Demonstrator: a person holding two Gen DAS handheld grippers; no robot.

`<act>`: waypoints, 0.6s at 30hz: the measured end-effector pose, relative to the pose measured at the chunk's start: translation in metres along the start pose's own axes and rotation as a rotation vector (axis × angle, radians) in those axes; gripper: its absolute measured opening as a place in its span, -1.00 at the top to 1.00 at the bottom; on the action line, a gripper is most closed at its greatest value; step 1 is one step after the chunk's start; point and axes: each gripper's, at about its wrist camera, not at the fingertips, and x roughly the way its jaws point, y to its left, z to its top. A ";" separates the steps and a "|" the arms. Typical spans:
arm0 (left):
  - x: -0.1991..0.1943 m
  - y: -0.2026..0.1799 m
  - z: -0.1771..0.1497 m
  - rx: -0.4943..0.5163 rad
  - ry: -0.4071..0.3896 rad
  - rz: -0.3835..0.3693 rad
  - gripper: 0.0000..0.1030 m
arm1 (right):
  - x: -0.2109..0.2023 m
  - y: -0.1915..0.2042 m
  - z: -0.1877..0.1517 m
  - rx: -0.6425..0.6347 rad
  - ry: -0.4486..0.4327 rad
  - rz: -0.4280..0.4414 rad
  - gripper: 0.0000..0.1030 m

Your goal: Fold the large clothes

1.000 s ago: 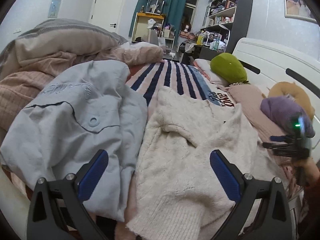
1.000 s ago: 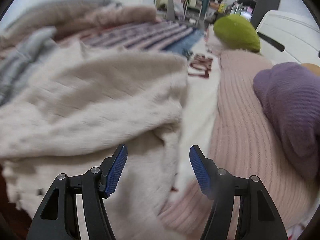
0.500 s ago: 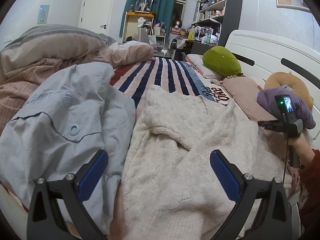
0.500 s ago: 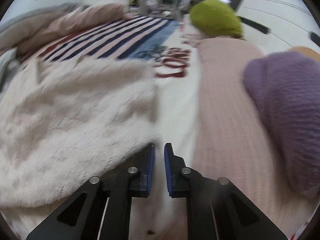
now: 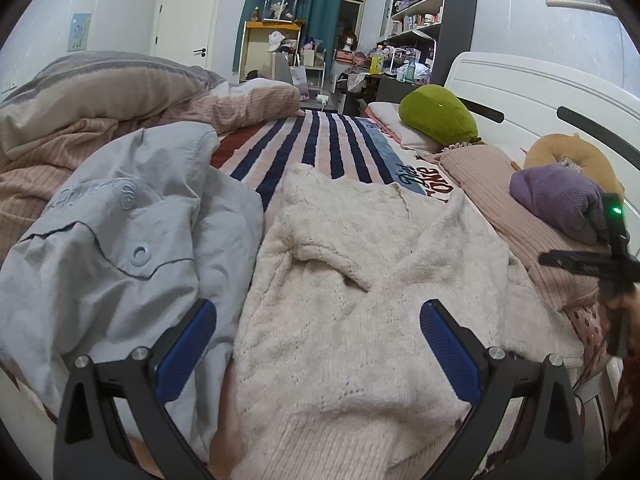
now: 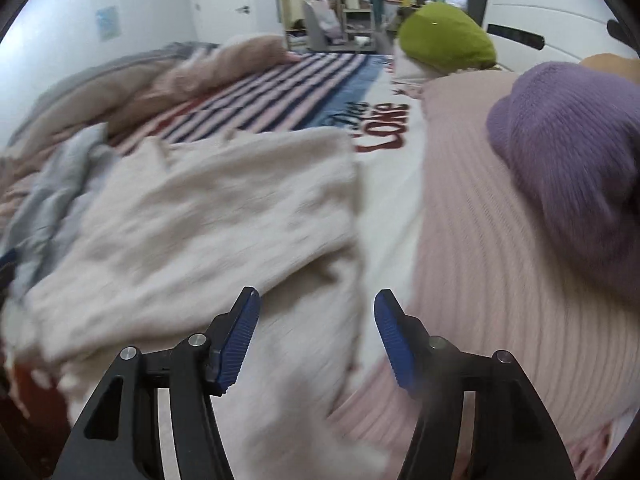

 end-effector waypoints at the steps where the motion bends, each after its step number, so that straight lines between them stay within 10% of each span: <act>1: -0.002 0.001 -0.001 -0.001 0.000 0.001 -0.95 | -0.006 0.005 -0.007 0.003 -0.006 0.019 -0.10; 11: -0.011 0.037 -0.038 -0.010 0.093 -0.053 -0.95 | -0.061 0.028 -0.079 -0.002 -0.025 0.142 -0.51; 18: 0.002 0.047 -0.065 -0.017 0.182 -0.069 -0.45 | -0.039 0.006 -0.121 0.142 0.032 0.181 -0.51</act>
